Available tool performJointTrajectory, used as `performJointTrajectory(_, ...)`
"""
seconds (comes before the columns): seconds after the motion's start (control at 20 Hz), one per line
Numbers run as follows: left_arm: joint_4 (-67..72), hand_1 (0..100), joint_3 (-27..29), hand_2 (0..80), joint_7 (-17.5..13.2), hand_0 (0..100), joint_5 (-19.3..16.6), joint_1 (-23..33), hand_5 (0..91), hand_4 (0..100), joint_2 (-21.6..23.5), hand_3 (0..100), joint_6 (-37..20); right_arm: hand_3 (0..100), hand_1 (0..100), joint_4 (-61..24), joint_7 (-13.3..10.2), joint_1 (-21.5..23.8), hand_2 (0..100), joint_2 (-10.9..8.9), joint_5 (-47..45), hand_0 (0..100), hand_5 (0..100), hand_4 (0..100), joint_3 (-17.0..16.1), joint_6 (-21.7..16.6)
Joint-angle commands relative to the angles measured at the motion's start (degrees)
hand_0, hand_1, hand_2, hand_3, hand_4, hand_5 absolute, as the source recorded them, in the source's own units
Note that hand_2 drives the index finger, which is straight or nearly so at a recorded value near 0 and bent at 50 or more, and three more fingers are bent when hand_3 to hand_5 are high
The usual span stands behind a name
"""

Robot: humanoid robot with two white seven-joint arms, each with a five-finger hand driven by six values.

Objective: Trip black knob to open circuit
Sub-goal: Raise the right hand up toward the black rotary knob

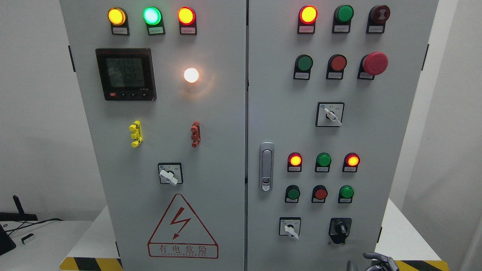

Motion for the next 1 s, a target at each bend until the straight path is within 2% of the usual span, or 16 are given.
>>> performJointTrajectory(0.0,-0.02,39,0.00,0.0,-0.02,12,-1.76,0.00,0.0,0,0.04,0,0.03,79,70,3.72,-0.27,-1.51,45,0.72,-0.03,23,97,84,1.93,0.45)
performJointTrajectory(0.95,0.07,39,0.00,0.0,-0.02,12,-1.76,0.00,0.0,0,0.04,0,0.03,79,69,7.15,-0.62,-6.08,45,0.63,0.06,22,97,84,1.23,2.12)
